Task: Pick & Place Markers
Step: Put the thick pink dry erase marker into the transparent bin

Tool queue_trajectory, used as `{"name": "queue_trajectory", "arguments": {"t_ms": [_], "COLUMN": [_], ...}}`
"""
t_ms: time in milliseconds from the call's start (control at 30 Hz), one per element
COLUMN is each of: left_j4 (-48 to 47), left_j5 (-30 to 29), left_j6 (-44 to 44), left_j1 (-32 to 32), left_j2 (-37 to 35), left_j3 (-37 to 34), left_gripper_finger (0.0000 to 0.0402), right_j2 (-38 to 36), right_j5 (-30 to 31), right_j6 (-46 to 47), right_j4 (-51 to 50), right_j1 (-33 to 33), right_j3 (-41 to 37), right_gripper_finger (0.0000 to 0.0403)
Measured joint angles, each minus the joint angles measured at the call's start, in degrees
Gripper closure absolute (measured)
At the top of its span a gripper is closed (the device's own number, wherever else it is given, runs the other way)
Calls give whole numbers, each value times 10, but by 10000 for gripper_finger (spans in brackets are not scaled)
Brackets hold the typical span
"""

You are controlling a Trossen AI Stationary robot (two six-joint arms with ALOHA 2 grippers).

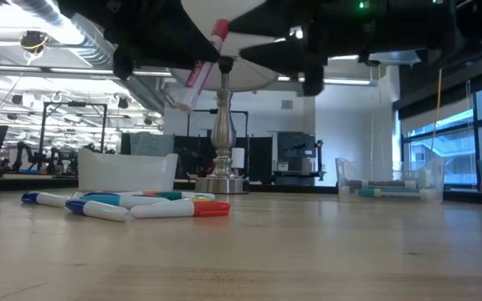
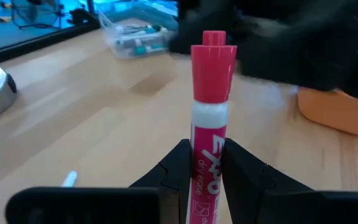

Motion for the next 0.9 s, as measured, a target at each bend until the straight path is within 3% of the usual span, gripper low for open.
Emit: {"name": "queue_trajectory", "arguments": {"t_ms": [67,133,333,500,767,900], "left_j4": [-1,-1,0,8,57,61], "left_j5": [0,-4,-10,-11,40,40], "left_j6": [1,3,17,47,104,104], "left_j1": [1,2,2,1,7,12], "left_j2": [0,0,0,0,0,0], "left_j3": [0,0,0,0,0,0], "left_gripper_finger": [334,334,334,334,334,334], "right_j2": [0,0,0,0,0,0], "right_j5": [49,55,-49,-59,-166,-168], "right_j6": [-16,-16,12,11,3,-1], "right_j4": [3,3,4,0,-3,-3], "right_j1": [8,10,-4,-17,-44,-44], "right_j3": [0,0,0,1,1,1], "right_gripper_finger": [186,186,186,186,186,212]}}
